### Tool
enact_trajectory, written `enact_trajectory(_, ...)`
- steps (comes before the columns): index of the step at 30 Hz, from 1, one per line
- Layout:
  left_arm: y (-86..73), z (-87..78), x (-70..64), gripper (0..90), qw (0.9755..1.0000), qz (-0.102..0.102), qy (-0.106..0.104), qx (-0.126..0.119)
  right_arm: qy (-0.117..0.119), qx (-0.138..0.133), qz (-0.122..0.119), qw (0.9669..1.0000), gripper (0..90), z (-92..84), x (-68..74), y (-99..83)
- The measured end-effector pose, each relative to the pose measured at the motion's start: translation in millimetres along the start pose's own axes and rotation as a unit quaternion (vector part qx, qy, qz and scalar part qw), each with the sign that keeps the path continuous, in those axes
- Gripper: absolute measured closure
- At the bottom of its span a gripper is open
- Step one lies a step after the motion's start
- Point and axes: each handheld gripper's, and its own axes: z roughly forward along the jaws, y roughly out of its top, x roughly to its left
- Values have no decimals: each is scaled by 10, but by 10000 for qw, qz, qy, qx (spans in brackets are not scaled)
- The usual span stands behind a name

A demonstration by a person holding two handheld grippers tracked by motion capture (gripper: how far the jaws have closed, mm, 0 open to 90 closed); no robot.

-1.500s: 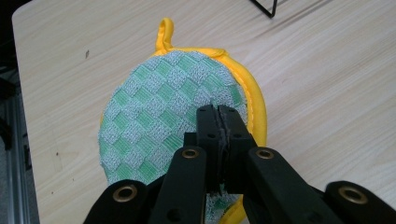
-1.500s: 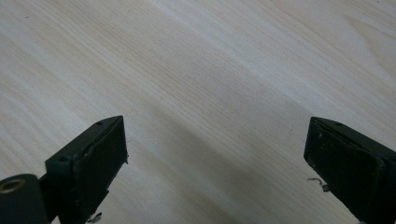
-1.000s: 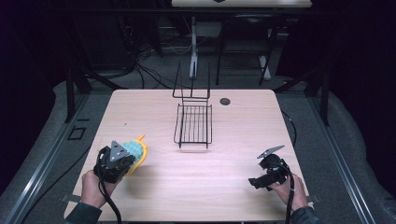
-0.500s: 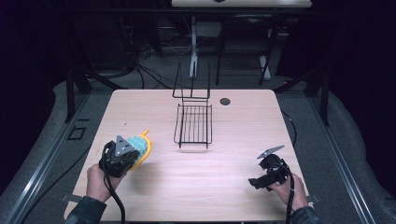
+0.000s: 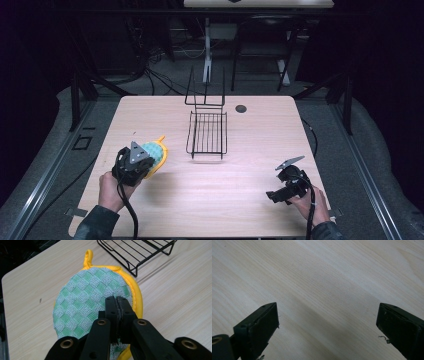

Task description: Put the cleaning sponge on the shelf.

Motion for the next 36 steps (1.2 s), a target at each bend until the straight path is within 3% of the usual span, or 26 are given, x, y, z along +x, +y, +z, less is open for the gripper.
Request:
enact_trajectory(25, 224, 119, -88, 885, 9998, 144, 0, -109, -122, 82, -104, 9998, 0, 10, -3, -9)
enact_trajectory(36, 412, 212, -169, 885, 9990, 408, -17, -174, -127, 47, -114, 9998, 0, 0, 4, -11)
